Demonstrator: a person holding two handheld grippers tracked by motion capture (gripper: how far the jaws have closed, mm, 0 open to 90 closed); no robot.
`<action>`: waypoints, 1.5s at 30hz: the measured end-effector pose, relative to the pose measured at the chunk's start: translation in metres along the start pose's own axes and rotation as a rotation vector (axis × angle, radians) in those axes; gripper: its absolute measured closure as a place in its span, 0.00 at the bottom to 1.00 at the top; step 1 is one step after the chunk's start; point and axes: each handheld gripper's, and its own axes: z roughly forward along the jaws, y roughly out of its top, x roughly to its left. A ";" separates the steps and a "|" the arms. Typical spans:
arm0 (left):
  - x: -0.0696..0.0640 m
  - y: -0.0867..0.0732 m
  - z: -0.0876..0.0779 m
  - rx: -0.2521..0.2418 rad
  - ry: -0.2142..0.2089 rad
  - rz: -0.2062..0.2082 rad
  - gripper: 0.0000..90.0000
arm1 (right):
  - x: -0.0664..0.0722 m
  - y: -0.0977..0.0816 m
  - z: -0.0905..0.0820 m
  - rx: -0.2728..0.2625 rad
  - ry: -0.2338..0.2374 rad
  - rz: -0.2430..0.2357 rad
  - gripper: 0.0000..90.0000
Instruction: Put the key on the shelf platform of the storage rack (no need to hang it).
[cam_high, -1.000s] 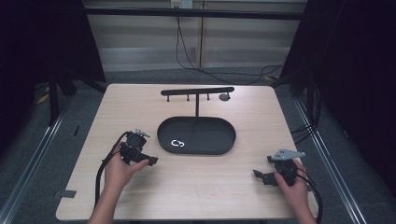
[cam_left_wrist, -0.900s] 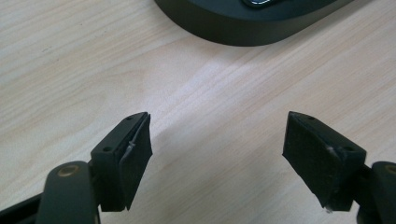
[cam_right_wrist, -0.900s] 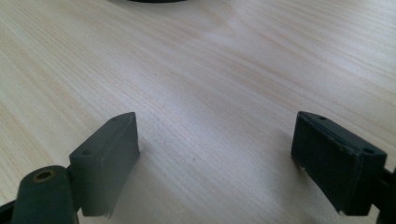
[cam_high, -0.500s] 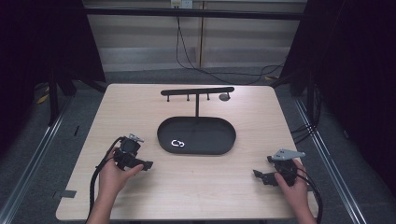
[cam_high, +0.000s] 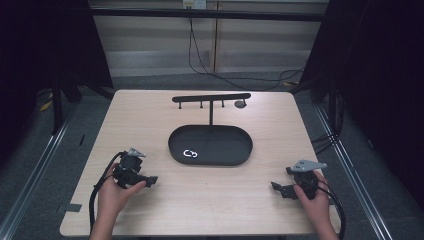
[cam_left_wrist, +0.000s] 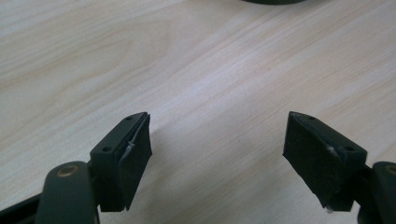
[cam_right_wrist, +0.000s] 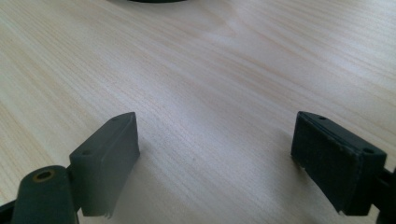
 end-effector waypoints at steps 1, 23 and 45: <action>0.000 0.000 0.000 0.000 0.000 0.000 0.26 | 0.000 0.000 0.000 0.000 0.000 0.000 0.16; -0.005 -0.025 0.008 -0.069 0.041 0.073 0.17 | 0.000 0.000 0.000 0.000 0.000 0.000 0.16; -0.004 -0.037 0.009 -0.167 0.036 0.102 0.13 | 0.000 0.000 0.000 0.000 -0.002 -0.001 0.16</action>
